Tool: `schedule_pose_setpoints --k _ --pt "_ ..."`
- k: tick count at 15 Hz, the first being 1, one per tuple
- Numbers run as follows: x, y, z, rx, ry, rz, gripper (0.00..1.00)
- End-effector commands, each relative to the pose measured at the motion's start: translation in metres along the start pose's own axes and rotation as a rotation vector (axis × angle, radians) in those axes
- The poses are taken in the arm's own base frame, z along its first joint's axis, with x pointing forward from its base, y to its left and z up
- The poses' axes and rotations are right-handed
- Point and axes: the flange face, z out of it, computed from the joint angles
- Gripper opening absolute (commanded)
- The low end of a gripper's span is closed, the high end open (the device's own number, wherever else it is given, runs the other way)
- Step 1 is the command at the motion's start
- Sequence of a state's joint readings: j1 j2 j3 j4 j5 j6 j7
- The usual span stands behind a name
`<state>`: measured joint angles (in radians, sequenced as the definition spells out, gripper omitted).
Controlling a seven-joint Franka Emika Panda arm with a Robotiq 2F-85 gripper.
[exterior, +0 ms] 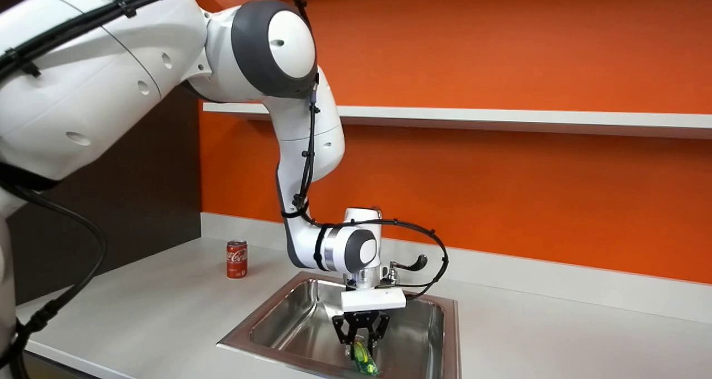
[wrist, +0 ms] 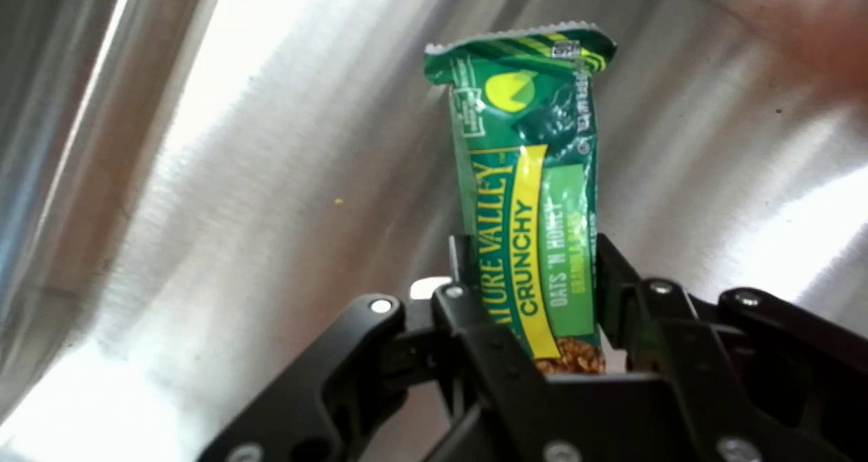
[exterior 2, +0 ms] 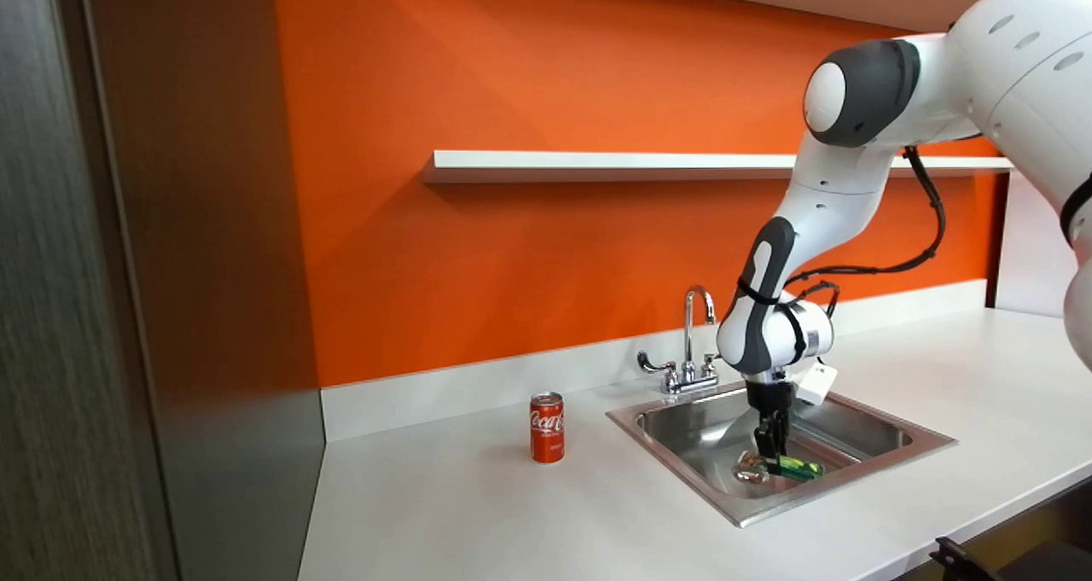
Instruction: Remove the chocolate from the sink
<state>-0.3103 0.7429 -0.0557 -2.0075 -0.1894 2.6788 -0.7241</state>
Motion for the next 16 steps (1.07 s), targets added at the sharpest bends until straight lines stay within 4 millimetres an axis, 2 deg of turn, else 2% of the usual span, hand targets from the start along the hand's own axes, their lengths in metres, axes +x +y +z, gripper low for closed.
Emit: schedule_pose_setpoints --k 1,7,16 --pt "-0.002 -0.012 -0.030 -0.009 0.021 0.012 0.18" --pt "-0.002 -0.040 -0.059 -0.001 0.046 0.023 0.18" --pt "-0.006 -0.096 -0.119 0.049 0.156 0.112 0.18"
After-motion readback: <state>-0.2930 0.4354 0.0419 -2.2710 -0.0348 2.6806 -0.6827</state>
